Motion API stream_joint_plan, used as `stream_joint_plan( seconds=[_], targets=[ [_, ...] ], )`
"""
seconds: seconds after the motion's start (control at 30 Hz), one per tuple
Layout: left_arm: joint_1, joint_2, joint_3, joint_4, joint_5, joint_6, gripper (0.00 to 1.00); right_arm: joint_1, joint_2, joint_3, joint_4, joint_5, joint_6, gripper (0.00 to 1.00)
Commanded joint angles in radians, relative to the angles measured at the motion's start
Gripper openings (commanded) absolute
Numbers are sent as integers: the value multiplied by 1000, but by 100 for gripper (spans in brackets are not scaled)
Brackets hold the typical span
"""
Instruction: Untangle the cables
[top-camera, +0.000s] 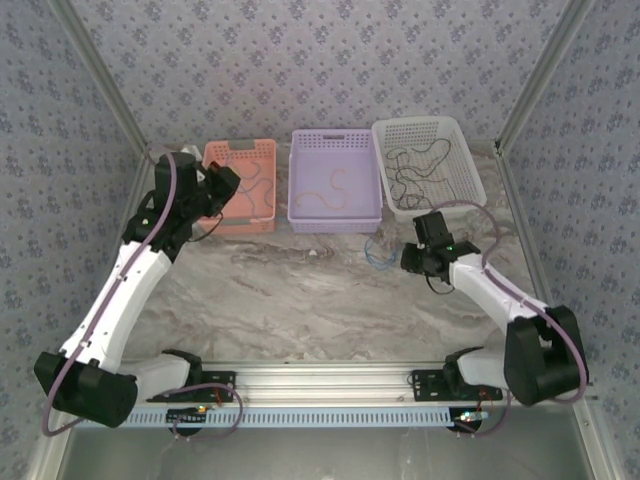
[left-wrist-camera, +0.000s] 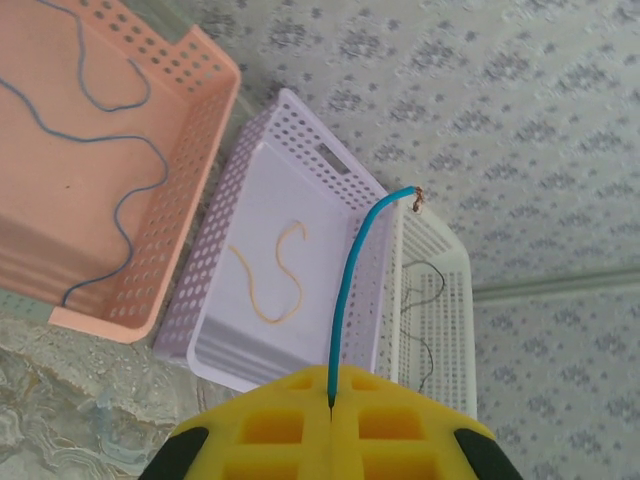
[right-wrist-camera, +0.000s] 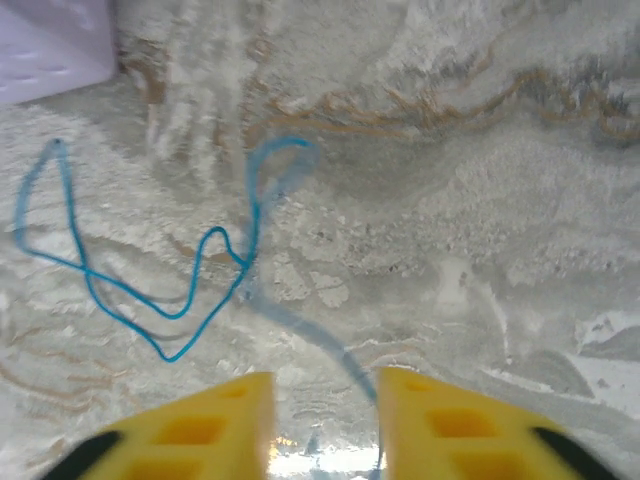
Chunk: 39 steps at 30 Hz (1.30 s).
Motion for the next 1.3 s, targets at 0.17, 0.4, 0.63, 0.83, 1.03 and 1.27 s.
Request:
stream_joint_plan(
  seconds=[0.17,0.4,0.63,0.83,1.03,1.27],
  targets=[
    [2,4,116,6,350,358,0,37,-341,-8,-50,-43,-18,54],
    [2,-10,131,-52,478,579,0,72,-436,44,92,-372,-40,60],
    [-28,0,36,45,518,565,0,200,-357,170,285,-344,287,64],
    [-132,18,-18,120,446,550,0,374,-239,282,449,-146,493,64],
    [-161,30,-14,132,356,526,0,445,-128,364,448,-79,499,60],
    [-103,57,126,-48,251,594,0,487,-166,270,448,-21,407,54]
  ],
)
